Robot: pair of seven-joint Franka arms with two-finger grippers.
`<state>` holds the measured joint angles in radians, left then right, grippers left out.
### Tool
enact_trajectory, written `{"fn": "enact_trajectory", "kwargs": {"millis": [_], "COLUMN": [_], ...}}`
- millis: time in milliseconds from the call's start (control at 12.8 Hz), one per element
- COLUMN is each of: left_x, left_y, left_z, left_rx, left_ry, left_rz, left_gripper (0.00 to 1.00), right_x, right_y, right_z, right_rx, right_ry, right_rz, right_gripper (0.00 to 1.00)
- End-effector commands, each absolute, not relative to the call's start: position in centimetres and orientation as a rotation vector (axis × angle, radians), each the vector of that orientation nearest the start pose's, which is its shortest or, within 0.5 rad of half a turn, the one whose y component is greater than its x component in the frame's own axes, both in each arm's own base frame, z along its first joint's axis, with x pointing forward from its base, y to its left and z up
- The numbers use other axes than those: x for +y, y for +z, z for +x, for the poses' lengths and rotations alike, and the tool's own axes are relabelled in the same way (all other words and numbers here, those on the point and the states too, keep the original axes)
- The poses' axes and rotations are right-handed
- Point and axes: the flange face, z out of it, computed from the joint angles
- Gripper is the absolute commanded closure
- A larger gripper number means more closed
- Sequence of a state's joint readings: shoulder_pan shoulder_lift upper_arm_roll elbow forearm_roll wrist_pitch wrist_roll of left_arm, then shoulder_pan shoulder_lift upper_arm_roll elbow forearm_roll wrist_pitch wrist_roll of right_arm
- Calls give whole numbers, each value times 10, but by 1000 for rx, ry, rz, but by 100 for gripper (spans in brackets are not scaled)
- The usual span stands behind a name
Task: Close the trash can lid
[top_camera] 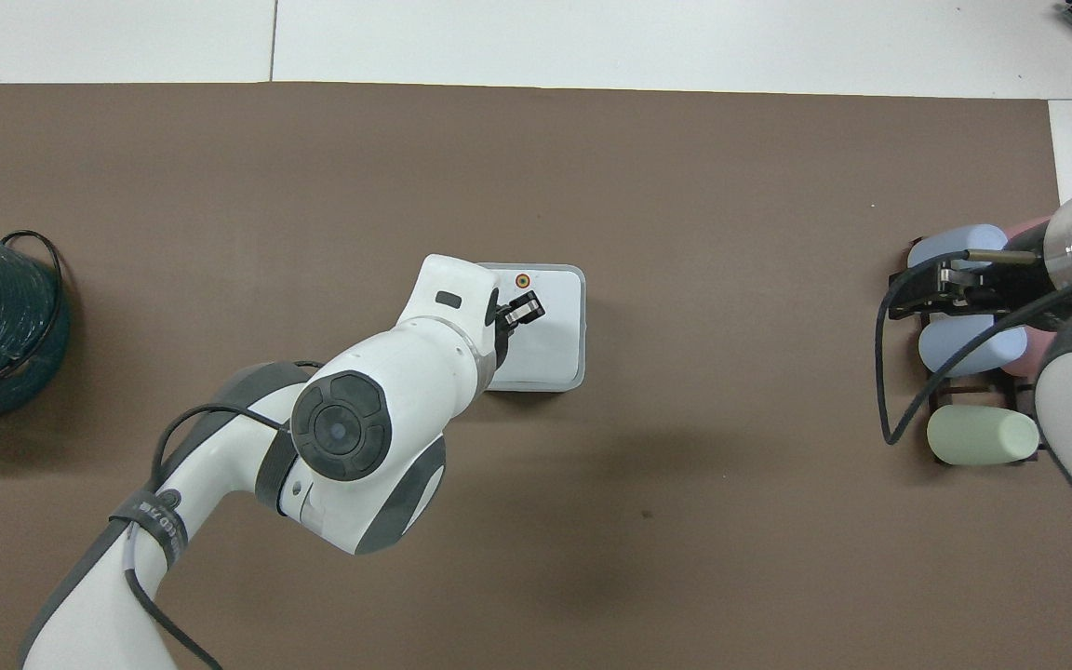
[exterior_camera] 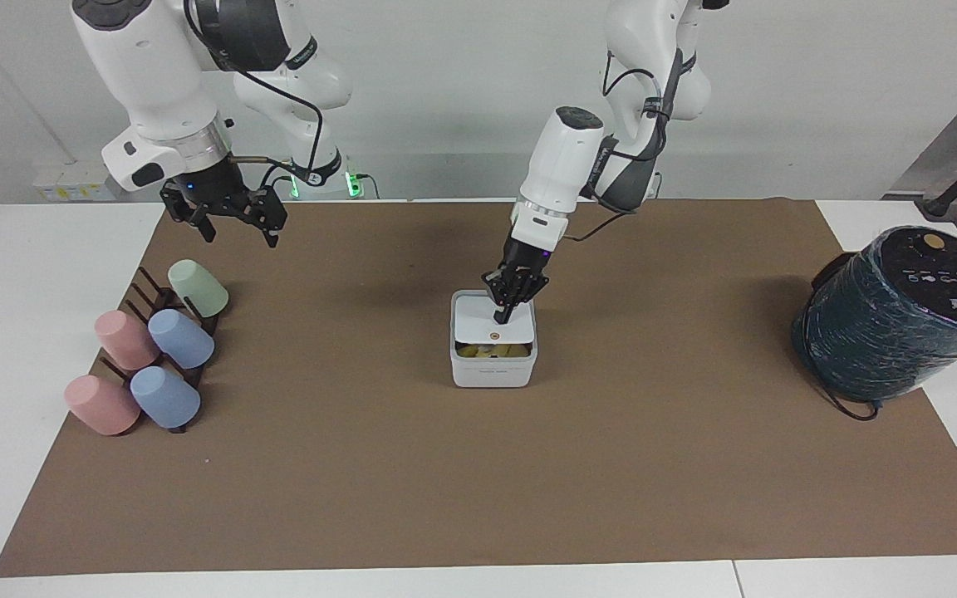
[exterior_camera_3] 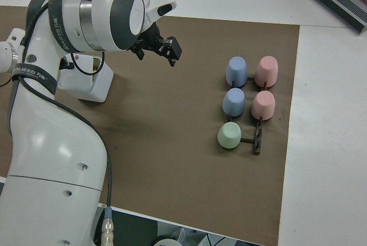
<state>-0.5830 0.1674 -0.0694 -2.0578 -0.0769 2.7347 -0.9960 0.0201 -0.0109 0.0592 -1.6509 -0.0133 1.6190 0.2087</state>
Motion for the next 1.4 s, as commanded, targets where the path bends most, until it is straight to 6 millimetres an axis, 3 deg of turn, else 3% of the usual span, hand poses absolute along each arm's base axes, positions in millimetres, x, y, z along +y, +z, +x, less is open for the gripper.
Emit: {"fn": "enact_trajectory", "kwargs": {"millis": [0,701,1013,1325], "left_x": [-377,-382,-387,-375], "left_y": [401,364,382,413], "left_z": [506,514,524,544], "left_rx": [-745,-747,-744,-769], "left_ry": [-548,-560,-543,-438], "left_rz": [-3447,-3448,-3447,-3399], "left_gripper": [92,92,92,92], "right_x": [39,39,39,39], "right_y": [597,597,597,597], "right_z": [546,546,546,546], "right_rx": [181,181,181,181], "right_ry": [30,30,30,30], "right_rz": [-3131,-3131,-3131,-3131], "right_gripper": [0,0,0,0]}}
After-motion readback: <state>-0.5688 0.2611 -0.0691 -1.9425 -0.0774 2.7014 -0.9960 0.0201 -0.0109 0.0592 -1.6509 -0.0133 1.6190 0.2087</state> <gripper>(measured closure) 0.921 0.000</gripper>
